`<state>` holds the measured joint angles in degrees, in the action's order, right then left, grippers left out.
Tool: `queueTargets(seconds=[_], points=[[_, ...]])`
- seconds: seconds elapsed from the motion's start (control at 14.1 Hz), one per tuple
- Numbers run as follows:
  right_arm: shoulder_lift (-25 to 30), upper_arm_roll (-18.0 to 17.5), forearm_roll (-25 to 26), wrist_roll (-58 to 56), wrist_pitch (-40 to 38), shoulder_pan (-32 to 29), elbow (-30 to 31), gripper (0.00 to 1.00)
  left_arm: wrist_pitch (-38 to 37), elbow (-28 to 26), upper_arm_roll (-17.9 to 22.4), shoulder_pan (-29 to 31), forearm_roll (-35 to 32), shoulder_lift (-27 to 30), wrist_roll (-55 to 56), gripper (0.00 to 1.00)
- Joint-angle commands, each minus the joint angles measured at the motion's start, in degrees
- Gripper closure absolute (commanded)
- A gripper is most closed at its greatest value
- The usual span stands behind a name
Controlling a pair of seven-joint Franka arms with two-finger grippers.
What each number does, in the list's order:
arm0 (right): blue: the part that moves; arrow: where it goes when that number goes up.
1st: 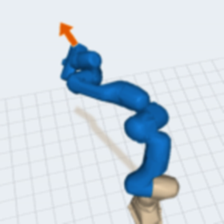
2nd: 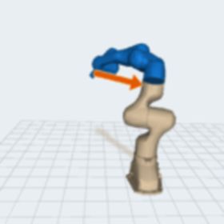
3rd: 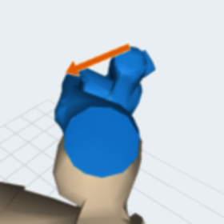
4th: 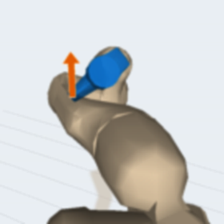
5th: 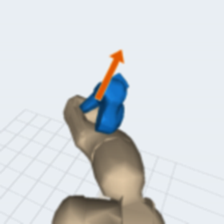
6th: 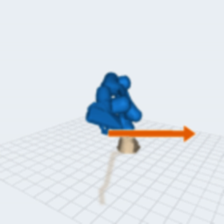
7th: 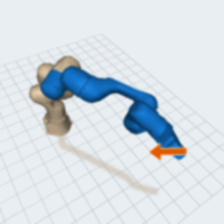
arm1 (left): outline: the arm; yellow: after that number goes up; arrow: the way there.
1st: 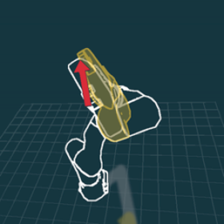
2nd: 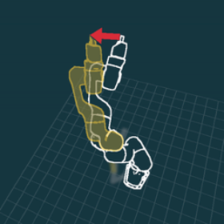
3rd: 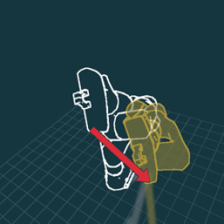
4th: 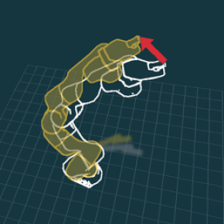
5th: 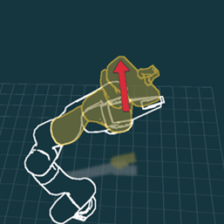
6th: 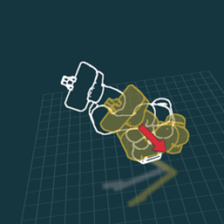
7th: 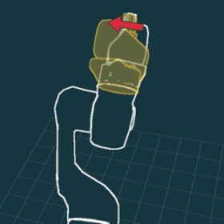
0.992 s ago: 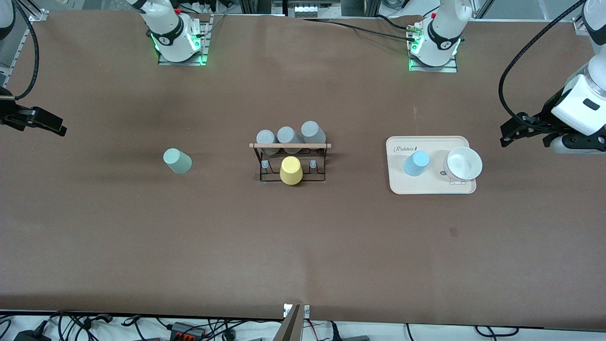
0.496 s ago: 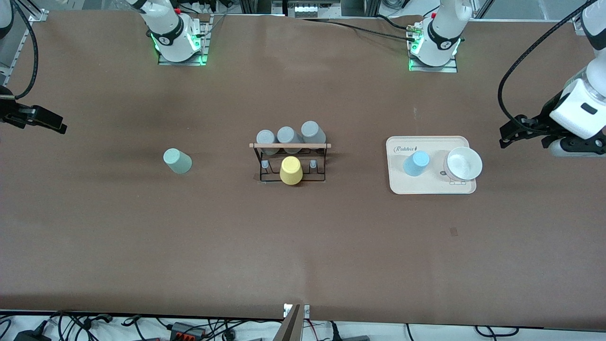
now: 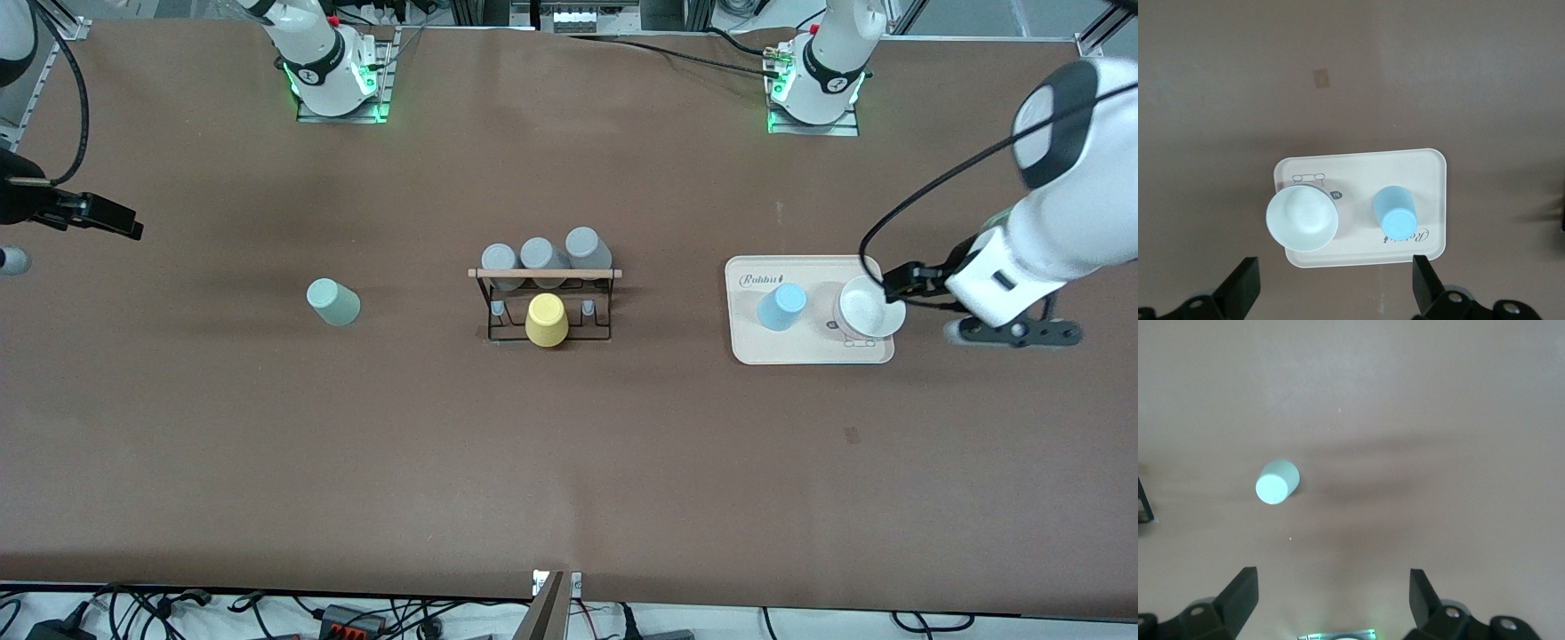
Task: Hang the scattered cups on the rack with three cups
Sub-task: 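Reach the left gripper to the light blue cup and grasp it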
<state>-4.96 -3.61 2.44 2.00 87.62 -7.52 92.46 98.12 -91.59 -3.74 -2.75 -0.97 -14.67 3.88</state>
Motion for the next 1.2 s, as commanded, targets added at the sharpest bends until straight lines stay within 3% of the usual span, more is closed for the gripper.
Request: queueTargets(seconds=[0.0, 0.35, 0.64, 0.92, 1.13], points=[[-0.2, -0.2, -0.7, -3.0, -2.0, 0.1, 2.1, 0.0, -0.6, 0.6, 0.0, -2.3, 0.8, -3.3, -0.8, 0.0], [0.0, -0.2, -0.7, -3.5, -2.3, 0.6, 4.9, 0.0, 1.4, -2.4, -0.7, -3.1, 0.9, -6.7, -0.8, 0.0], [0.6, -0.3, -0.9, -3.5, -2.0, 1.2, 6.2, 0.0, 16.5, -14.0, -1.7, -2.4, 0.9, -6.1, -0.8, 0.0], [1.2, -0.3, -0.9, -3.5, -1.8, 1.7, 7.4, 0.0, 23.5, -20.3, -1.9, -2.3, 1.1, -5.3, -0.7, 0.0], [1.2, -0.2, -0.9, -3.7, -1.7, 1.7, 7.4, 0.0, 25.4, -22.7, -2.9, -1.7, 5.1, -5.4, -0.7, 0.0]])
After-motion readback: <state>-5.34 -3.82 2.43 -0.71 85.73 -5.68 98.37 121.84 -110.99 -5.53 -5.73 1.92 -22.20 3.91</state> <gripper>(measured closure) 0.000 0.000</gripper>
